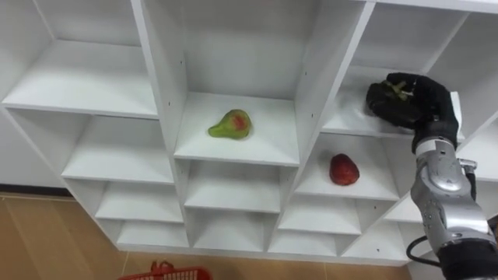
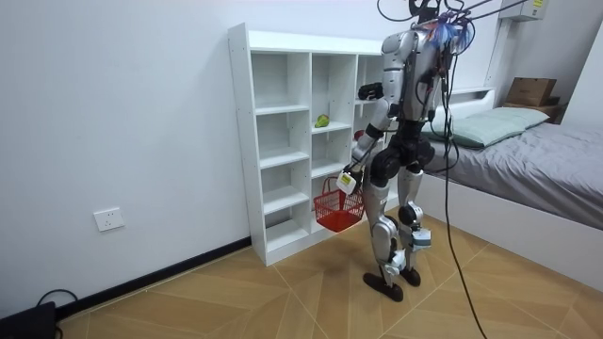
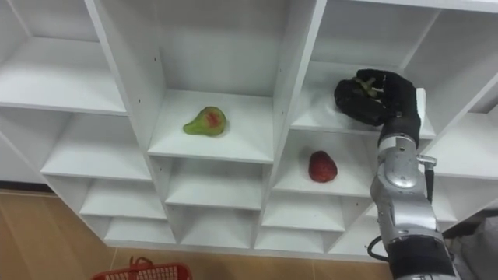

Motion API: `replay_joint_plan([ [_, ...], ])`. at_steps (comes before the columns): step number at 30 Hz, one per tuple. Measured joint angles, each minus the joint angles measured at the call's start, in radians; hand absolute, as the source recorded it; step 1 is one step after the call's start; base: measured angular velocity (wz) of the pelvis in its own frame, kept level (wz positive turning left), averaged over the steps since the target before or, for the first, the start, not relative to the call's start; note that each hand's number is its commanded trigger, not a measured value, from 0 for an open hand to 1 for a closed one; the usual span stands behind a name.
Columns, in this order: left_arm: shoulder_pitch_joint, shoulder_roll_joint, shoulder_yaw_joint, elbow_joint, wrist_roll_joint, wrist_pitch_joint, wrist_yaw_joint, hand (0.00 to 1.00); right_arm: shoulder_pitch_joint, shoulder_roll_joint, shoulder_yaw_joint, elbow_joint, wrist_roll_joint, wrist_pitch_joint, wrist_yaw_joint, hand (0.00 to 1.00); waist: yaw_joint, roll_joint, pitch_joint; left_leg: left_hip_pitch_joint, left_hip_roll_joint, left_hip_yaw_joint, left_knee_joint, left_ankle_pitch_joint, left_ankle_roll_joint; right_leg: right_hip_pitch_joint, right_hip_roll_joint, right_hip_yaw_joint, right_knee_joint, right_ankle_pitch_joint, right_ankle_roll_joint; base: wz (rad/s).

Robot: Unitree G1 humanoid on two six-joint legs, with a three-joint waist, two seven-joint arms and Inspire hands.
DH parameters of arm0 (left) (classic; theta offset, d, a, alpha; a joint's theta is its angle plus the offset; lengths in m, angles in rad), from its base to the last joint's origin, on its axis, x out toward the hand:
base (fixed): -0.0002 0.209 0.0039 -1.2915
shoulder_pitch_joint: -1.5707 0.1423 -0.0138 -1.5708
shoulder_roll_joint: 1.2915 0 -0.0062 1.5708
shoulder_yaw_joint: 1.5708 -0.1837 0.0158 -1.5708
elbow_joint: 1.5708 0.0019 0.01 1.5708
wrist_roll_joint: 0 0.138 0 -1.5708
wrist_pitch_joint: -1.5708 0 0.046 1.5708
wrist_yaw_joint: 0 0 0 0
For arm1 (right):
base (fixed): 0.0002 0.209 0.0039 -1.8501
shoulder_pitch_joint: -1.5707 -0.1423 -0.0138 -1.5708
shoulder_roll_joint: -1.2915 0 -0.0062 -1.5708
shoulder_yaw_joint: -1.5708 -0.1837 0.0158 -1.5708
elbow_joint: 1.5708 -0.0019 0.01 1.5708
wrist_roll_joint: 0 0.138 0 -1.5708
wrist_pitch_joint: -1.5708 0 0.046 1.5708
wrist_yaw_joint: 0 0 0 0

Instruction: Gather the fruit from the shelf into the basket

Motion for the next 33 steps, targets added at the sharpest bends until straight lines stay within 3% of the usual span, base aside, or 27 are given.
replay_joint_plan([
  [8, -0.012, -0.010, -0.055, -0.130, 0.022, 0.006, -0.012, 1.00, 0.002, 0.028, 0.018, -0.034, -0.004, 0.001, 0.011, 1.00, -0.026, 0.003, 0.0017, -0.003, 0.000, 0.000, 0.000, 0.000, 0.000, -0.001, 0.000, 0.002, 0.002, 0.000, 0.000, 0.00],
  [13, -0.030, -0.013, -0.106, -0.272, -0.003, 0.021, -0.057, 1.00, 0.016, 0.028, 0.085, -0.107, -0.009, 0.004, 0.032, 1.00, -0.050, 0.011, 0.0057, -0.003, 0.000, -0.001, 0.009, 0.000, 0.000, -0.007, 0.000, 0.004, 0.002, 0.000, 0.000, 0.00],
  [19, -0.048, -0.030, -0.140, -0.362, -0.003, 0.023, -0.094, 1.00, 0.052, 0.053, 0.086, -0.192, -0.043, 0.012, 0.017, 1.00, -0.063, 0.015, 0.0043, -0.009, 0.000, 0.001, 0.001, 0.000, 0.000, -0.016, 0.002, 0.006, 0.001, 0.000, 0.000, 0.00],
  [25, -0.051, -0.041, -0.181, -0.401, -0.071, 0.022, -0.119, 1.00, 0.108, 0.059, 0.097, -0.292, -0.020, 0.031, 0.027, 1.00, -0.076, 0.018, 0.0028, -0.018, 0.001, 0.007, 0.000, 0.001, 0.000, -0.029, 0.001, 0.015, 0.001, 0.000, 0.000, -0.02],
  [33, -0.051, -0.040, -0.207, -0.420, -0.077, 0.022, -0.122, 1.00, 0.135, 0.062, 0.114, -0.334, -0.006, 0.038, 0.031, 1.00, -0.083, 0.018, 0.0026, -0.029, 0.003, 0.028, 0.003, 0.001, 0.000, -0.045, 0.001, 0.025, 0.002, 0.000, 0.000, -0.06],
])
